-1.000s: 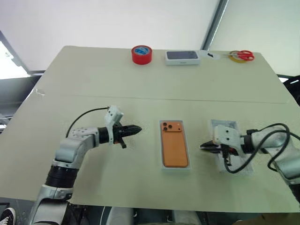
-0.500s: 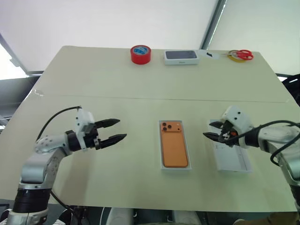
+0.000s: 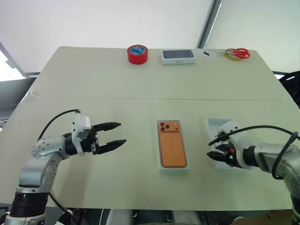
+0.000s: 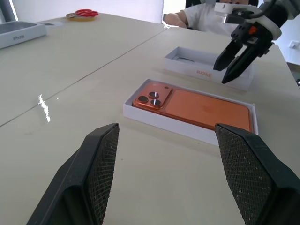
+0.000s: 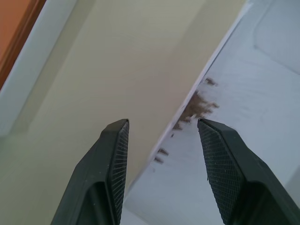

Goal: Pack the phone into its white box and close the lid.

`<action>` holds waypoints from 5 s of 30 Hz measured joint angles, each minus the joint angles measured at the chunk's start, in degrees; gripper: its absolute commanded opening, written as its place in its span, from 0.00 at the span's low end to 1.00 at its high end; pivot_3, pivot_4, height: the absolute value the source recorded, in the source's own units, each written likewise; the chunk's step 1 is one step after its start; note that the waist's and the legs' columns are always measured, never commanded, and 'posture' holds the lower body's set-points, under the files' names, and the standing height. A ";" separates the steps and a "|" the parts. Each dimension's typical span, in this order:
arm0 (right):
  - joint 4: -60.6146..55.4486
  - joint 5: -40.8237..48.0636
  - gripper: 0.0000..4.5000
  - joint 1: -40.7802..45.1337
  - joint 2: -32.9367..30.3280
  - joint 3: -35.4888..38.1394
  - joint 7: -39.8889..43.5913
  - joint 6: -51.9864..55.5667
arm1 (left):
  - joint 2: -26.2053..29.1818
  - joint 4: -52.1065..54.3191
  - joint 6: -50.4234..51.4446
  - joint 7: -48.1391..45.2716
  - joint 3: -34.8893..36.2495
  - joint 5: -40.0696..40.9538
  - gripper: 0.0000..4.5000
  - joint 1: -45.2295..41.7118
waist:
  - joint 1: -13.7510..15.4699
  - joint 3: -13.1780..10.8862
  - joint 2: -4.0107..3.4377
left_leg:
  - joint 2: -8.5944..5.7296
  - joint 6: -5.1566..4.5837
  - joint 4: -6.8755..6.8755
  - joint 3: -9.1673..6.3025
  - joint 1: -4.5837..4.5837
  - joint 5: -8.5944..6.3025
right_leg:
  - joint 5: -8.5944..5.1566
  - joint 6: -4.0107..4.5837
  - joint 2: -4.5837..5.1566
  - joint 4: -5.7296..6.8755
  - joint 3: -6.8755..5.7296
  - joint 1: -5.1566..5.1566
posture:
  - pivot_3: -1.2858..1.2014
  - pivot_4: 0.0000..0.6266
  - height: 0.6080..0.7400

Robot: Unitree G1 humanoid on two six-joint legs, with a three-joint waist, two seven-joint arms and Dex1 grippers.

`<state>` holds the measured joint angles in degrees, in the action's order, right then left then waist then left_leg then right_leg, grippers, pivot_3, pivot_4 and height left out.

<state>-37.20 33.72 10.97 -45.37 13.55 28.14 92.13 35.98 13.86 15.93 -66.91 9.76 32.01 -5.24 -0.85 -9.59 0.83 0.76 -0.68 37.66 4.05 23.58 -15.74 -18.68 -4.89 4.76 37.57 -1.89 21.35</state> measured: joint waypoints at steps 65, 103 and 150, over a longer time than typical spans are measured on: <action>21.67 77.07 0.00 8.82 15.24 -18.34 -29.17 -28.37 | -2.86 3.54 6.33 14.37 -0.02 3.80 0.01 0.95 | -0.26 -0.03 -0.05 | 0.06 -0.26 0.30 0.09 0.23 -0.11 | 0.05 -0.11 -0.08 0.10 0.00 0.09 | 0.52 0.24 0.92; 34.53 78.35 0.00 8.82 26.21 -13.29 -40.23 -28.71 | -9.30 2.48 7.31 14.07 -10.28 3.00 0.01 1.00 | 0.08 -0.01 -0.12 | 0.04 -0.27 0.46 0.12 0.74 -0.11 | 0.06 -0.12 -0.09 0.30 0.01 0.59 | 0.52 0.24 0.92; 25.34 5.77 0.01 -0.75 3.17 -15.19 17.27 -58.01 | -12.67 -16.10 3.90 10.85 -17.06 -7.87 0.00 -9.59 | 1.44 0.06 -0.12 | 0.05 -0.25 0.61 0.13 0.69 -0.08 | 0.08 -0.16 -0.19 0.42 0.02 0.55 | 0.52 0.24 0.92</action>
<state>-11.86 39.48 10.22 -42.20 -1.64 45.41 34.12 23.31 -2.24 19.82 -56.06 -7.30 24.14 -14.83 0.58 -9.54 0.71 0.81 -0.93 38.28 4.18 24.26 -15.81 -18.60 -5.05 4.57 37.99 -1.86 21.90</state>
